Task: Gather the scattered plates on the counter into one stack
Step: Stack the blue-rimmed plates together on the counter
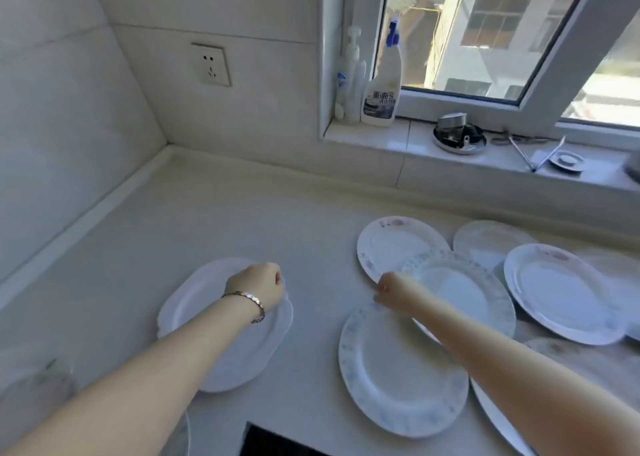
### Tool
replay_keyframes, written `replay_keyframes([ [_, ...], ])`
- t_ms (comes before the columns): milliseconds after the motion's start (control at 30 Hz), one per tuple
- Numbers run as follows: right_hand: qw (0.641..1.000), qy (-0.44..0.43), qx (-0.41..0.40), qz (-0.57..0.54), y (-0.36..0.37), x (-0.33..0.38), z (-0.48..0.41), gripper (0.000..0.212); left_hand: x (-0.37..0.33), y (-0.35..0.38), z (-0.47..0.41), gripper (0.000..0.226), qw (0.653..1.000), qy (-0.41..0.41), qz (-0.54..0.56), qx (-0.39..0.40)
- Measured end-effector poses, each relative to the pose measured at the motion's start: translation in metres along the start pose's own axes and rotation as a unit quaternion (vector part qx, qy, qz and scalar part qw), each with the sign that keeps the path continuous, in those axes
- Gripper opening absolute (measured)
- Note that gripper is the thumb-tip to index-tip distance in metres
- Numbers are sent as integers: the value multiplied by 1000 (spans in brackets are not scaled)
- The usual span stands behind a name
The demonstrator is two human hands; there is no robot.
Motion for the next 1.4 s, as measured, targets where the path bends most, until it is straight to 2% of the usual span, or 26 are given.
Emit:
replay_keyframes([
  [33,999,19,-12,36,6,-12,0,15,-3,6,-2,23,1000,-5,-5,14],
  [67,996,45,-43,58,10,-23,-1,27,-4,12,-6,23,1000,-11,1,14],
  [133,989,95,-42,103,25,-47,0,48,-2,28,-10,19,999,-22,8,25],
  [167,985,113,-36,122,32,-55,-1,51,-3,35,-11,19,999,-24,13,32],
  [300,978,124,-81,148,52,-63,-17,34,5,54,-11,16,998,-44,32,43],
  [367,977,91,-136,137,67,-68,-30,25,12,60,-9,17,996,-58,52,46],
  [467,966,84,-165,178,74,-66,-31,7,22,63,-3,20,993,-73,80,51],
  [567,970,68,-164,166,69,-64,-26,10,33,60,6,25,992,-68,93,48],
  [633,972,52,-154,172,54,-52,-5,18,44,56,12,18,992,-60,99,47],
  [667,971,89,-113,188,42,-46,8,22,50,53,14,17,992,-58,103,46],
  [733,955,111,-107,253,24,-39,22,36,61,47,17,17,990,-60,119,44],
  [767,958,84,-108,252,22,-41,25,37,66,43,18,18,989,-61,131,41],
  [833,962,98,-41,251,6,-39,35,35,73,35,20,23,984,-62,161,30],
  [900,960,92,-42,260,-14,-34,44,31,75,31,20,28,977,-63,203,27],
  [933,959,64,-66,266,-23,-27,51,28,75,28,21,29,971,-63,230,28],
  [967,952,14,-124,281,-30,-20,55,25,73,26,21,29,963,-61,262,27],
  [1033,918,-83,-204,331,-36,-1,67,39,67,21,22,27,939,-66,335,26],
  [1067,911,-118,-230,321,-37,10,75,47,63,19,23,25,925,-76,370,29],
  [1200,885,-271,-275,260,-16,48,90,50,66,13,29,25,880,-134,453,49],
  [1333,826,-439,-313,166,5,94,82,37,106,13,40,30,876,-201,437,-14],
  [1400,801,-490,-315,135,19,119,71,43,133,13,49,31,874,-236,421,-54],
])
Point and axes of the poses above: each hand's wrist, its own z-axis away from the middle knuckle, its own y-axis out of the palm, x = y × z, the point moved 3 cm from there along -z, towards the middle knuckle, and after that the axes turned 5 degrees about z, right-handed, at the moved point
